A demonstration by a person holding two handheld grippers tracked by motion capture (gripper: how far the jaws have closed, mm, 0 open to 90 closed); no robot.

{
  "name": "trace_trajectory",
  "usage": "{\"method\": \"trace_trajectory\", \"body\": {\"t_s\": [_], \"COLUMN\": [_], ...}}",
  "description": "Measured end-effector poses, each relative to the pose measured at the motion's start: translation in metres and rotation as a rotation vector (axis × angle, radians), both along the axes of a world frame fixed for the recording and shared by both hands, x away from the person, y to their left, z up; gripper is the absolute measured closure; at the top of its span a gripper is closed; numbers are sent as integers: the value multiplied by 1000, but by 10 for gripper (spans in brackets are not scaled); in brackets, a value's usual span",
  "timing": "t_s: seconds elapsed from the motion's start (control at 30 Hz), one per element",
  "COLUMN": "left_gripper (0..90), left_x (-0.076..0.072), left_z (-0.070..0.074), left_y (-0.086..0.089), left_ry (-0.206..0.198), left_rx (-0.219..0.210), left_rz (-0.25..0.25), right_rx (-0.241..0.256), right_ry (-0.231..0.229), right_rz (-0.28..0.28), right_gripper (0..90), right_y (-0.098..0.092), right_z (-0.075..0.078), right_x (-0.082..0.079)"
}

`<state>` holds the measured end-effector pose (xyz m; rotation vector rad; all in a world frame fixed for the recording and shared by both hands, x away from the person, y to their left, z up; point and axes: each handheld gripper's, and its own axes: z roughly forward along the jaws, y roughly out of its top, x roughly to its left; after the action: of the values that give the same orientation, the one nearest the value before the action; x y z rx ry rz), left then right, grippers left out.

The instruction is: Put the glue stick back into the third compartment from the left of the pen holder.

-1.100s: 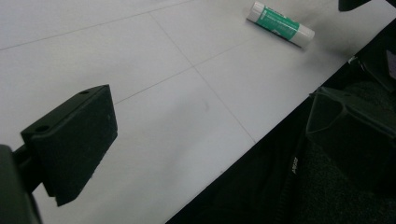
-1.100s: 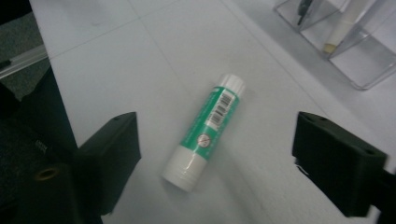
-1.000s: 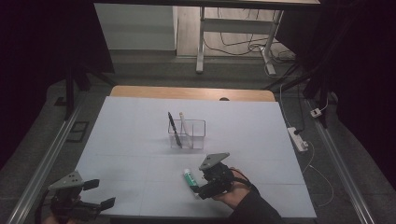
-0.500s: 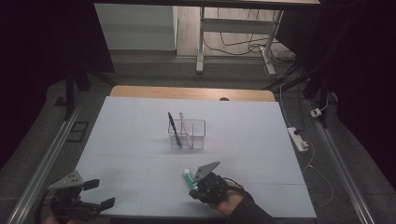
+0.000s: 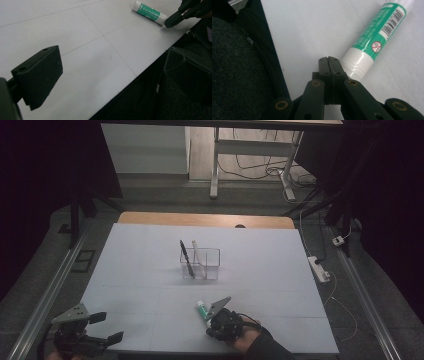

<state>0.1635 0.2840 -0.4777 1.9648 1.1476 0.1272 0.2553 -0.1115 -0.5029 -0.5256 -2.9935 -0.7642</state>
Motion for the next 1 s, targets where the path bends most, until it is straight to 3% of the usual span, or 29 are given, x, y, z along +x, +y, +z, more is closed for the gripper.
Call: {"method": "trace_trajectory", "body": {"t_s": [0.3, 0.53, 0.73, 1.0], "left_gripper": [20, 20, 20, 20], "left_x": [0, 1, 1, 1], "left_z": [0, 0, 0, 0], "left_y": [0, 0, 0, 0], "left_ry": [2, 4, 5, 5], "left_rx": [-1, 1, 1, 1], "left_rz": [2, 1, 1, 0], "right_rx": [-25, -27, -39, -46], "right_ry": [14, 11, -7, -12], "right_rz": [-24, -91, -108, -172], "right_gripper": [900, 900, 900, 900], "right_y": [-16, -38, -40, -45], "right_z": [0, 3, 2, -1], "right_x": [7, 12, 19, 35]}}
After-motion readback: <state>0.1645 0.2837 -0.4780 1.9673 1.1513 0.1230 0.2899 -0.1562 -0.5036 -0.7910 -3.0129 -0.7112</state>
